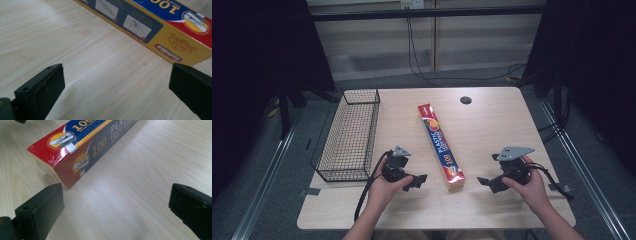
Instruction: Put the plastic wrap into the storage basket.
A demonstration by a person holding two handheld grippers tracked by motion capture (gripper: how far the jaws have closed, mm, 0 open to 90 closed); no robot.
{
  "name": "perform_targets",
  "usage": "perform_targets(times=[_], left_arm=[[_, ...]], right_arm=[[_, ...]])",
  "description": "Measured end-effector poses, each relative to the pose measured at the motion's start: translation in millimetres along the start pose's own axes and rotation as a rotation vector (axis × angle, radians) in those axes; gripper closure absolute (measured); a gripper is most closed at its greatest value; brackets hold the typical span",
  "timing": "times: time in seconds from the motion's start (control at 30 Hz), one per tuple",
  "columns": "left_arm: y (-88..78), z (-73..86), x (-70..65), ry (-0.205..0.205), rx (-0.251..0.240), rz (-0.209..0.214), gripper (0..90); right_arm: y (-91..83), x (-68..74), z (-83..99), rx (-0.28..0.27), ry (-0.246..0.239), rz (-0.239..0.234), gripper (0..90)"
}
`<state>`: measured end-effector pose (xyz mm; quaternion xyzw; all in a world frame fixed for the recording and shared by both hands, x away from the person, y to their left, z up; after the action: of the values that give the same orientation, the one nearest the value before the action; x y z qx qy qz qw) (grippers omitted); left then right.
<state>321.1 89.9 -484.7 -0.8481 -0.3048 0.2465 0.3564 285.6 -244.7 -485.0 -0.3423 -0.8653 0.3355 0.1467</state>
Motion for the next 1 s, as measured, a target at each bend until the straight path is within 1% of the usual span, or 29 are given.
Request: perform_targets(times=[0.07, 0.1, 0.13, 0.2, 0.23, 0.27, 0.37, 0.4, 0.43, 0.47, 0.5, 0.53, 0.57, 0.6, 0.63, 0.73, 0.77, 0.8, 0.83, 0.87, 0.9, 0.97, 1.0], left_arm=[[0.2, -2.2, -0.9, 0.006, 0.005, 0.0, 0.2], [0.7, -4.8, -2.6, -0.005, 0.011, -0.003, 0.2], [0.0, -7.5, -4.2, -0.008, 0.011, -0.002, 0.2], [-0.2, -13.0, -8.9, -0.009, -0.012, -0.001, 0.2], [0.5, -17.9, -11.9, -0.009, -0.01, 0.007, 0.2], [0.5, -17.9, -11.9, -0.009, -0.01, 0.007, 0.3], [1.9, -28.5, -14.5, -0.021, -0.02, -0.013, 0.3], [2.1, -33.6, -15.2, -0.023, -0.029, -0.012, 0.8], [3.3, -39.7, -17.0, -0.043, -0.048, -0.011, 0.8], [4.6, -44.3, -17.7, -0.06, -0.052, -0.018, 0.8], [5.8, -47.5, -17.3, -0.061, -0.052, -0.021, 0.8], [8.8, -51.9, -18.1, -0.083, -0.061, -0.023, 1.0], [11.1, -55.9, -17.2, -0.083, -0.056, -0.033, 1.4], [14.5, -61.0, -16.8, -0.095, -0.044, -0.039, 2.1], [17.5, -65.1, -16.5, -0.111, -0.044, -0.039, 2.5], [25.3, -76.8, -16.6, -0.121, -0.04, -0.049, 2.6], [30.8, -84.5, -17.0, -0.131, -0.036, -0.05, 2.7], [30.8, -84.5, -17.0, -0.131, -0.036, -0.05, 2.7], [36.7, -89.0, -17.5, -0.148, -0.033, -0.061, 2.7], [36.7, -89.0, -17.5, -0.148, -0.033, -0.061, 2.7], [39.9, -90.9, -17.0, -0.159, -0.027, -0.05, 2.7], [45.8, -94.9, -15.9, -0.185, -0.035, -0.068, 2.7], [49.0, -97.0, -14.8, -0.193, -0.022, -0.064, 3.1]], right_arm=[[0.5, -0.5, -0.1, -0.004, -0.001, -0.008, 0.0], [1.2, -0.6, 0.3, 0.002, -0.001, 0.001, 0.0], [1.2, -0.6, 0.3, 0.002, -0.001, 0.001, 0.0], [2.0, -0.3, 0.2, 0.001, -0.002, -0.006, 0.0], [1.2, 0.0, -1.1, -0.006, 0.001, -0.002, 0.0], [1.2, 0.0, -1.1, -0.006, 0.001, -0.002, 0.0], [1.0, 0.3, -3.3, -0.014, 0.003, -0.005, 0.0], [2.5, 0.4, -5.0, -0.017, -0.004, -0.007, 0.0], [2.5, 0.4, -5.0, -0.017, -0.004, -0.007, 0.0], [3.5, 0.4, -6.0, -0.012, -0.009, -0.011, 0.0], [3.5, 0.4, -6.0, -0.012, -0.009, -0.011, 0.0], [3.6, 0.4, -5.9, -0.012, -0.011, -0.01, 0.0], [3.1, 0.7, -5.6, -0.009, -0.01, -0.008, 0.0], [2.2, 0.9, -5.3, -0.006, -0.012, -0.003, 0.0], [1.6, 1.1, -5.1, -0.008, -0.01, -0.011, 0.0], [0.3, 1.0, -5.2, -0.015, -0.01, -0.01, 0.0], [-0.1, 1.5, -4.8, -0.016, -0.011, -0.005, 0.0], [-0.1, 1.5, -4.8, -0.016, -0.011, -0.005, 0.0], [-0.7, 2.2, -4.8, -0.016, -0.007, -0.009, 0.1], [-0.7, 2.2, -4.8, -0.016, -0.007, -0.009, 0.1], [-0.8, 2.2, -4.9, -0.016, -0.006, -0.008, 0.0], [-0.5, 1.9, -5.0, -0.017, -0.006, -0.006, 0.1], [-0.1, 2.1, -4.8, -0.017, -0.009, -0.009, 0.0]])
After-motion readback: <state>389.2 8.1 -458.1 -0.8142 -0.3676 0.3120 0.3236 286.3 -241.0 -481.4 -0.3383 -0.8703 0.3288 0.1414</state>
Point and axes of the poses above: each handheld gripper's, and its own axes: y roughly forward along the jaws, z roughly out of its underside, x roughly to its left, the point moved 2 cm from there along y, roughly forward along the jaws, and after that the axes turned 3 degrees about x, right-handed, at the moved point
